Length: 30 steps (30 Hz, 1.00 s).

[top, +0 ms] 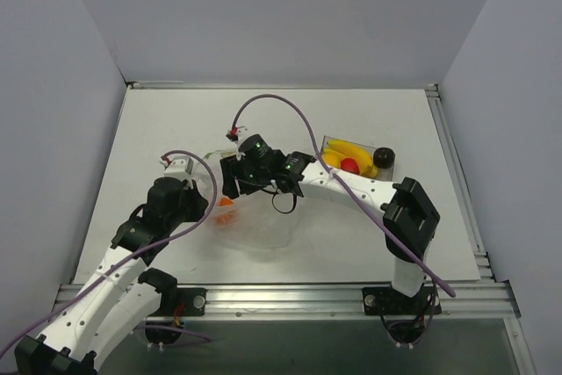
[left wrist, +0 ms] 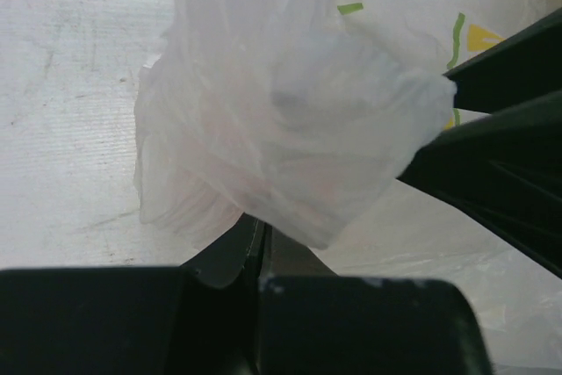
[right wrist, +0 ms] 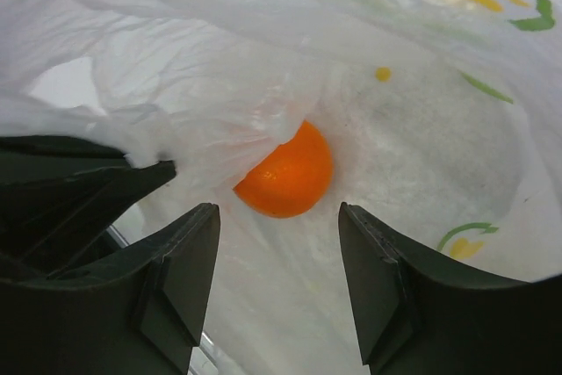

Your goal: Untie the knot of the plastic bag and take out the fruit

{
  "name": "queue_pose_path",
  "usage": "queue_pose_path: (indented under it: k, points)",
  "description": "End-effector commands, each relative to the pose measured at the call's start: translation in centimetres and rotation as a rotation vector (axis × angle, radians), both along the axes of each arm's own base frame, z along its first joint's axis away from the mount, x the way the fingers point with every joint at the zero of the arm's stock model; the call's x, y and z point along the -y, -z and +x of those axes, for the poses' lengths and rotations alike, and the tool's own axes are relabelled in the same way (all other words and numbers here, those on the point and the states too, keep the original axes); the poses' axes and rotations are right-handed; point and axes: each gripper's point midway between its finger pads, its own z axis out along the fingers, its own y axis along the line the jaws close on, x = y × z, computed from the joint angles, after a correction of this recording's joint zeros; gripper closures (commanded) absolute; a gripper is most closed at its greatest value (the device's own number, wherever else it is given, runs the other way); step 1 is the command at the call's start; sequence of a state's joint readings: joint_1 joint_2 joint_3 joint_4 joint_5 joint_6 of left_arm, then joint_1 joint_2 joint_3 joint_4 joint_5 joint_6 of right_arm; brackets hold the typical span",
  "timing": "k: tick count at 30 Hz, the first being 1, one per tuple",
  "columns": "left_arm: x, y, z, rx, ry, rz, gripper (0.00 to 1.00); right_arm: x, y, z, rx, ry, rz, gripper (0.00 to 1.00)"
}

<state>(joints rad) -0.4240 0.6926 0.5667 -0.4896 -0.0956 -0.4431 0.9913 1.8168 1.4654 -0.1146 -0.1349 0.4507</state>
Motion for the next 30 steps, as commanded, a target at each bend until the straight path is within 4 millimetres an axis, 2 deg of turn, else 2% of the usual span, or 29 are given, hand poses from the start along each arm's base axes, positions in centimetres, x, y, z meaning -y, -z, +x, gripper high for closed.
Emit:
queue_pose_path:
  k: [1, 4, 7, 8, 12, 19, 22, 25, 28, 30]
  points:
    - [-0.1, -1.1, 0.6, 0.055, -0.014, -0.01, 1.0, -0.6, 0.4, 1.4, -0.017, 0.023, 0.068, 0.44]
    - [-0.1, -1.2, 0.6, 0.06, -0.017, -0.01, 1.0, -0.7, 2.8, 0.8, -0.05, -0.011, 0.036, 0.39]
    - [0.0, -1.1, 0.6, 0.053, -0.012, -0.011, 1.0, -1.3, 3.7, 0.6, -0.058, -0.034, 0.052, 0.27]
    - [0.0, -1.0, 0.6, 0.047, -0.01, -0.009, 1.0, -1.6, 3.9, 0.7, -0.056, -0.041, 0.062, 0.2]
    - [0.3, -0.8, 0.7, 0.039, 0.003, -0.011, 1.0, -2.6, 4.6, 0.2, -0.067, -0.085, 0.068, 0.1]
    - [0.7, -0.2, 0.6, 0.009, 0.021, -0.011, 1.0, -4.2, 6.2, -0.2, -0.092, -0.132, 0.063, 0.09]
    - [0.8, 0.0, 0.6, 0.0, 0.024, -0.01, 1.0, -4.4, 8.0, -0.3, -0.114, -0.133, 0.037, 0.09]
    - [0.8, 0.0, 0.7, -0.002, 0.025, -0.008, 1.0, -4.4, 8.9, -0.4, -0.129, -0.132, 0.025, 0.09]
    - [0.7, 0.1, 0.6, -0.001, 0.022, -0.005, 1.0, -3.9, 9.6, -0.8, -0.139, -0.136, 0.012, 0.18]
    - [0.6, 0.0, 0.7, 0.005, 0.015, -0.003, 1.0, -3.6, 8.7, -0.7, -0.117, -0.135, 0.024, 0.32]
